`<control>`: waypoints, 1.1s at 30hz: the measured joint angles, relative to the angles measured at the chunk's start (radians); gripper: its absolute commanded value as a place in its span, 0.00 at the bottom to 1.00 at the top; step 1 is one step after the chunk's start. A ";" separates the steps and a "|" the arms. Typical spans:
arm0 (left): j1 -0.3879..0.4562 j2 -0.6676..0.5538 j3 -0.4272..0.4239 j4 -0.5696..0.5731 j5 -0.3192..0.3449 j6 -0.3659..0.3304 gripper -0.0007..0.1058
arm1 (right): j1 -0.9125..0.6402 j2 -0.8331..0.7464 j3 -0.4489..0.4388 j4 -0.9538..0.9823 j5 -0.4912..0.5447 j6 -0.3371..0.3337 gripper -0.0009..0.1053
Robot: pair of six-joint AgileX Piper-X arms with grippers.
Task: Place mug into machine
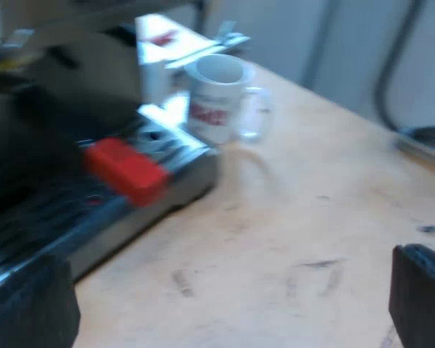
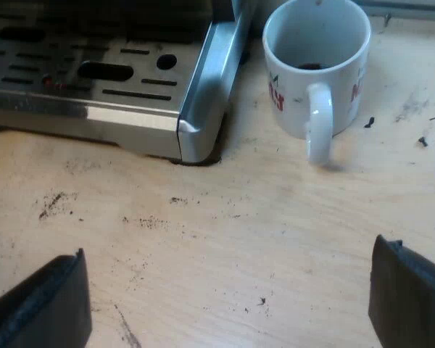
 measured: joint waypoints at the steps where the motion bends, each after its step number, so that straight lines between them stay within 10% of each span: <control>1: -0.006 0.000 0.023 -0.028 0.027 0.000 0.84 | 0.005 0.017 0.000 0.001 -0.002 -0.007 0.75; 17: -0.006 0.004 0.360 -0.458 0.093 -0.002 0.84 | 0.005 0.029 0.142 -0.071 0.006 -0.052 0.75; 33: -0.006 0.004 0.370 -0.458 0.093 -0.002 0.84 | 0.005 0.031 0.417 -0.493 0.013 -0.053 0.75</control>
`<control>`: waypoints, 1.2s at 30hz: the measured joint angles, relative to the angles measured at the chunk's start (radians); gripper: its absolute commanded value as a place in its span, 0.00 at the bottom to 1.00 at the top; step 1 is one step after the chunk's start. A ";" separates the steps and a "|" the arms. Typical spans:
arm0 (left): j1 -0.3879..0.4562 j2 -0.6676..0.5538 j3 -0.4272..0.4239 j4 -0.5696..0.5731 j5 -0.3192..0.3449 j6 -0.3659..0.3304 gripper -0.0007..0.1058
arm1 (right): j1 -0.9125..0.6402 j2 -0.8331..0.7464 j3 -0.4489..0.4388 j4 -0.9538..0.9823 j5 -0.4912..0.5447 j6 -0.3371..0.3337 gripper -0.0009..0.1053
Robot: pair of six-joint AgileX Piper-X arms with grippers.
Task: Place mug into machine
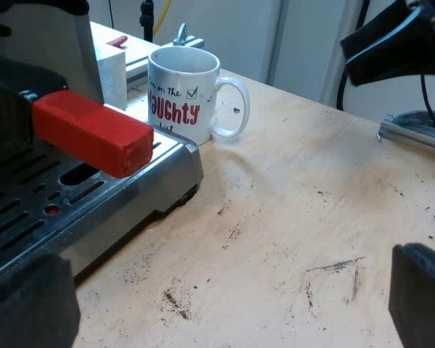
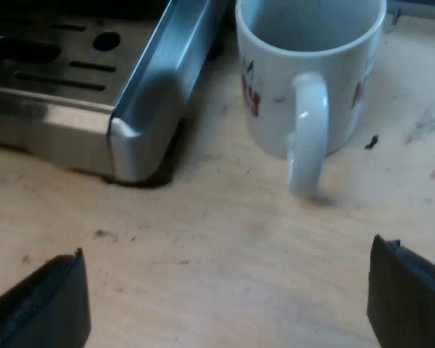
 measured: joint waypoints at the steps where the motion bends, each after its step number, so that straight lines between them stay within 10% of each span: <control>1: 0.000 0.000 0.000 0.000 0.000 0.000 0.84 | 0.000 0.000 0.011 -0.027 0.002 0.000 0.75; 14: 0.000 0.000 0.000 -0.001 0.000 0.000 0.84 | 0.000 0.080 0.197 -0.437 0.092 0.000 0.75; 36: 0.000 0.000 0.000 -0.001 0.001 0.000 0.84 | 0.000 0.870 0.202 -1.247 0.106 0.031 0.75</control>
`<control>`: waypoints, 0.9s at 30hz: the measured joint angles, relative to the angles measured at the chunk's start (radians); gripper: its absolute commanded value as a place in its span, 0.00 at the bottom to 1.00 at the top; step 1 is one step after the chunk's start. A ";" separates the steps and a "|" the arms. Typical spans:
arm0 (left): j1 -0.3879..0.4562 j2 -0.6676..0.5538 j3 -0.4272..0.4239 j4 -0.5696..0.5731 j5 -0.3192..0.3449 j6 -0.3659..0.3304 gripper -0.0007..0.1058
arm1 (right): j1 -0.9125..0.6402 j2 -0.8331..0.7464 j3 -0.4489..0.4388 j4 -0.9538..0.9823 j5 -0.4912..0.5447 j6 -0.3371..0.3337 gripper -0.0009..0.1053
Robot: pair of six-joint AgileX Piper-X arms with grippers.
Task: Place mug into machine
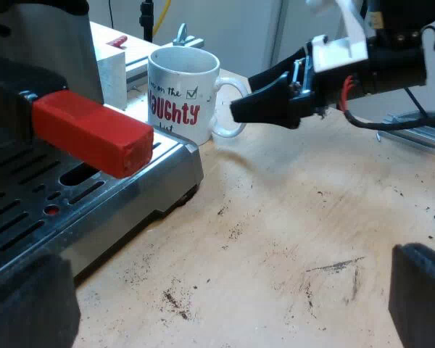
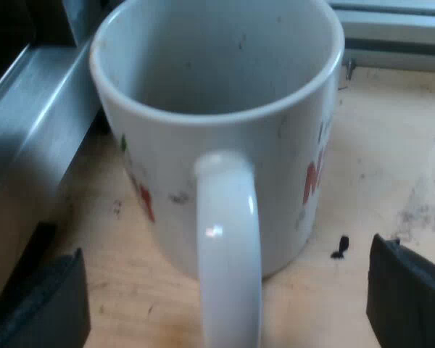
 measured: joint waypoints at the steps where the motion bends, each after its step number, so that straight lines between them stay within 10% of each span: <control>1: 0.000 0.000 0.000 0.000 0.000 0.000 0.84 | 0.000 0.023 -0.014 -0.016 0.000 0.001 0.75; 13: 0.000 0.000 0.000 0.000 0.000 0.000 0.84 | 0.000 0.137 -0.082 -0.046 0.001 0.007 0.58; 14: 0.000 0.000 0.000 0.000 0.000 0.000 0.84 | 0.000 0.137 -0.082 -0.046 0.001 0.007 0.35; 18: 0.000 0.000 0.000 0.000 0.000 0.000 0.84 | 0.000 0.137 -0.082 -0.046 0.001 0.007 0.01; 27: 0.000 0.000 0.000 0.000 0.000 0.000 0.84 | 0.000 0.093 -0.082 -0.004 -0.015 0.007 0.01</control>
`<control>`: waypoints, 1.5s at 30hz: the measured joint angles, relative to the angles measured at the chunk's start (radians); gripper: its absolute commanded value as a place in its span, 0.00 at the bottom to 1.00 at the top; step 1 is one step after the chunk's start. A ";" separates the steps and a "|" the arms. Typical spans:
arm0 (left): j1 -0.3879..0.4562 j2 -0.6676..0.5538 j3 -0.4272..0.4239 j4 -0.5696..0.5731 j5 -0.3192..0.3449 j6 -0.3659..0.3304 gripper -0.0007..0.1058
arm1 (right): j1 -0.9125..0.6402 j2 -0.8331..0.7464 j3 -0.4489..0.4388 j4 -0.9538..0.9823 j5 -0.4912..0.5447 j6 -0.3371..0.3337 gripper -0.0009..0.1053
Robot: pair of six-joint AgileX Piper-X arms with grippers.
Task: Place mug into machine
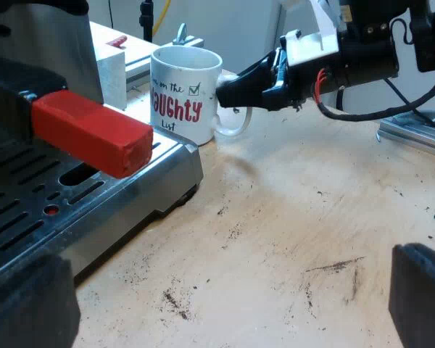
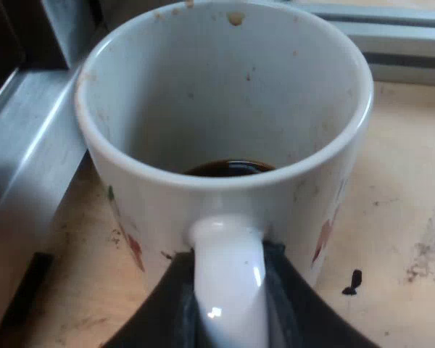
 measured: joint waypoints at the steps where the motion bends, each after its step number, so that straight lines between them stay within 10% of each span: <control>1: 0.000 0.000 0.000 0.000 0.000 0.000 0.84 | 0.000 -0.023 0.000 0.028 0.000 0.000 0.01; 9: 0.000 0.000 0.000 0.000 0.000 0.000 0.84 | 0.000 -0.328 0.004 0.312 -0.007 -0.022 0.01; 22: 0.000 0.001 0.014 -0.003 -0.238 0.000 0.84 | 0.178 -0.758 -0.114 0.838 -0.064 -0.075 0.01; 45: 0.000 0.002 0.084 -0.098 -0.363 0.000 0.84 | 0.832 -0.568 -0.132 0.698 0.323 0.066 0.01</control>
